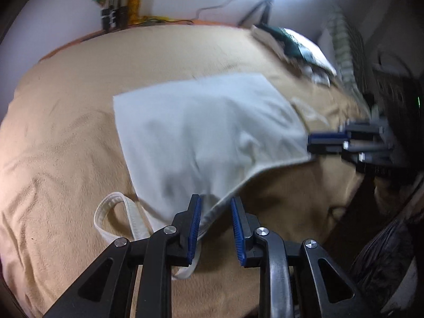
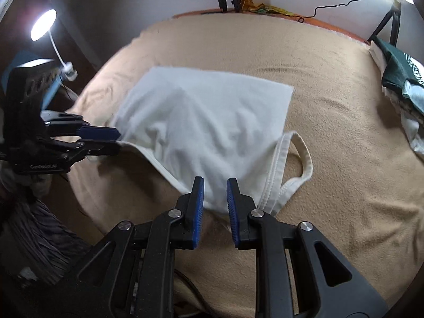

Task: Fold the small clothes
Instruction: 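Lay the neckline over the hem and open both tools, then close both tools on the folded camisole's edge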

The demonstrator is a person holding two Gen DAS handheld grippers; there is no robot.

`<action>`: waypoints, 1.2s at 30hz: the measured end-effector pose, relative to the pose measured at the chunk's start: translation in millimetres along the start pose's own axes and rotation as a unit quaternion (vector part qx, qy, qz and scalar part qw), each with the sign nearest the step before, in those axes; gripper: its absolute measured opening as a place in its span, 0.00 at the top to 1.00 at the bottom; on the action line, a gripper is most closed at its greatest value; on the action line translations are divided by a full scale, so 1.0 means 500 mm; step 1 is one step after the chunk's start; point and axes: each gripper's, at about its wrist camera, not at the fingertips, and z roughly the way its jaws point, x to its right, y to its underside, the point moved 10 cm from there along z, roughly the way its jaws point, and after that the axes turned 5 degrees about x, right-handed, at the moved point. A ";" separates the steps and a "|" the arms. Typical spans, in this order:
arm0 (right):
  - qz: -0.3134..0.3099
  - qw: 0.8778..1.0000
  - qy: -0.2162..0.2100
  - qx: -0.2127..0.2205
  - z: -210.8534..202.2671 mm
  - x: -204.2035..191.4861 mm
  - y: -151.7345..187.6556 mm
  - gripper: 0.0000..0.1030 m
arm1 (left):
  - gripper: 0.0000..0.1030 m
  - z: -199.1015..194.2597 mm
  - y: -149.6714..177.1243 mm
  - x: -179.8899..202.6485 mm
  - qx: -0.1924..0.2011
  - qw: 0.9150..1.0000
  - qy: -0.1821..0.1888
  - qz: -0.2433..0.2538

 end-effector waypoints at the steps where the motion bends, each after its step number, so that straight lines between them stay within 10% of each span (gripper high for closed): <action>1: -0.005 1.000 0.011 -0.007 -0.001 0.006 0.012 0.82 | 0.79 -0.003 0.017 0.008 -0.006 1.000 -0.003 0.018; 8: 0.005 0.999 -0.033 -0.039 -0.037 0.007 0.077 0.73 | 0.78 -0.067 0.072 -0.012 -0.011 1.000 0.008 -0.004; 13: 0.023 0.997 -0.068 0.016 -0.074 0.005 0.036 0.59 | 0.76 -0.103 0.005 -0.055 0.052 0.996 0.006 -0.066; 23: 0.046 0.994 -0.039 0.094 0.000 -0.001 -0.111 0.62 | 0.76 -0.018 -0.127 -0.072 0.104 0.990 -0.038 -0.088; 36: -0.040 0.998 0.024 0.048 0.086 -0.006 -0.087 0.72 | 0.71 0.012 -0.061 -0.087 0.077 0.995 -0.039 -0.048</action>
